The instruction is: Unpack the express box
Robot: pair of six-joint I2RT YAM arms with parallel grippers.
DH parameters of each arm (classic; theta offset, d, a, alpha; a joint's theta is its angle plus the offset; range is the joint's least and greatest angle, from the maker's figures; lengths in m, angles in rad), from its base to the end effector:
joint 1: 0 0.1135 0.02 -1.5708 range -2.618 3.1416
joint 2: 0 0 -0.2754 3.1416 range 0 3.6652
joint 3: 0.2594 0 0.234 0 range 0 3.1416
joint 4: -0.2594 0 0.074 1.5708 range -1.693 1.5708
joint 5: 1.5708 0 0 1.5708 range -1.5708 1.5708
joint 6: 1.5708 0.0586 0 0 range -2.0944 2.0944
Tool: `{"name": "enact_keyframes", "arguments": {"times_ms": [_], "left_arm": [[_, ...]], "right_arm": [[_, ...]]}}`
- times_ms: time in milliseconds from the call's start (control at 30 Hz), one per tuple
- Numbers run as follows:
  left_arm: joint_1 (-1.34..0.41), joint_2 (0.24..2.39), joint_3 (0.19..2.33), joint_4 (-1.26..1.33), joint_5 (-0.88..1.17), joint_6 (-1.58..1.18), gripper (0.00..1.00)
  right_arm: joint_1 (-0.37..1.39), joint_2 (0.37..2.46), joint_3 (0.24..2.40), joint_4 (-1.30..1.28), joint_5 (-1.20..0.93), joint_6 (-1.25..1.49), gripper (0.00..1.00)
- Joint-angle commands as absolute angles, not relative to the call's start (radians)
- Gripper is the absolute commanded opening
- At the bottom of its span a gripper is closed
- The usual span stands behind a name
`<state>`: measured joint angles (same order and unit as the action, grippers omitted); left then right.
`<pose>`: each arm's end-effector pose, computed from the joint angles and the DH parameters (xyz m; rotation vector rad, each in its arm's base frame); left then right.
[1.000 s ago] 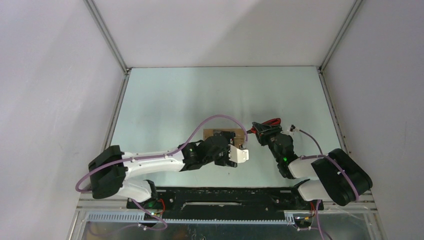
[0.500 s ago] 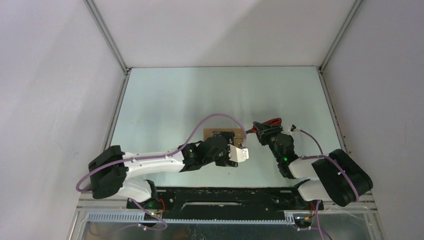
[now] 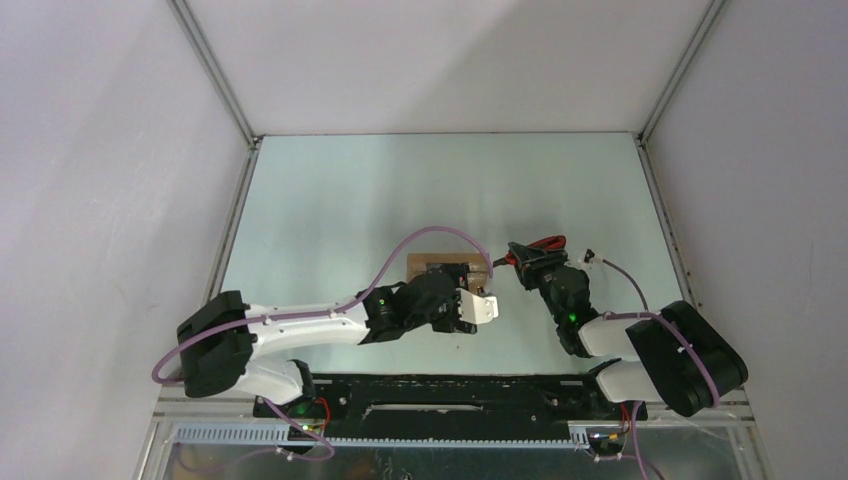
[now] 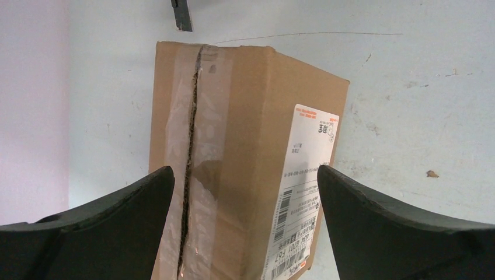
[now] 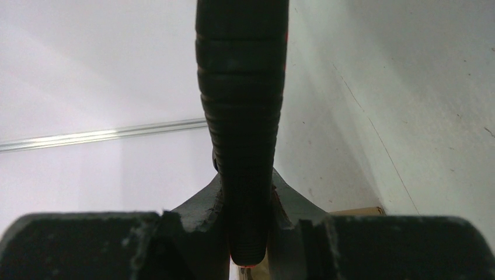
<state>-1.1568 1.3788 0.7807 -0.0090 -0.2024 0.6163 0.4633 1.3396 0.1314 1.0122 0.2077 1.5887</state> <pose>0.1299 -0.2663 0.2311 1.6029 1.4556 -0.0903 0.2041 0.0884 0.1658 1.1806 1.5593 1.2630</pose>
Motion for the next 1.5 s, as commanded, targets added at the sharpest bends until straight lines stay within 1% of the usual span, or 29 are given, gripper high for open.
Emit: {"name": "enact_keyframes", "arguments": {"times_ms": [0,567,1133,1467], "left_arm": [[-1.166,1.371,0.761,0.028,-0.198,0.593,0.96],[-1.167,1.391,0.770,0.028,-0.202,0.588,0.94],[-1.167,1.406,0.770,0.040,-0.195,0.588,0.90],[-1.167,1.424,0.777,0.056,-0.198,0.586,0.89]], "right_arm": [[0.469,1.341,0.143,1.045,0.237,1.574,0.00],[0.488,1.363,0.161,1.069,0.239,1.581,0.00],[0.494,1.358,0.170,1.065,0.239,1.583,0.00],[0.509,1.311,0.166,1.030,0.215,1.569,0.00]]}}
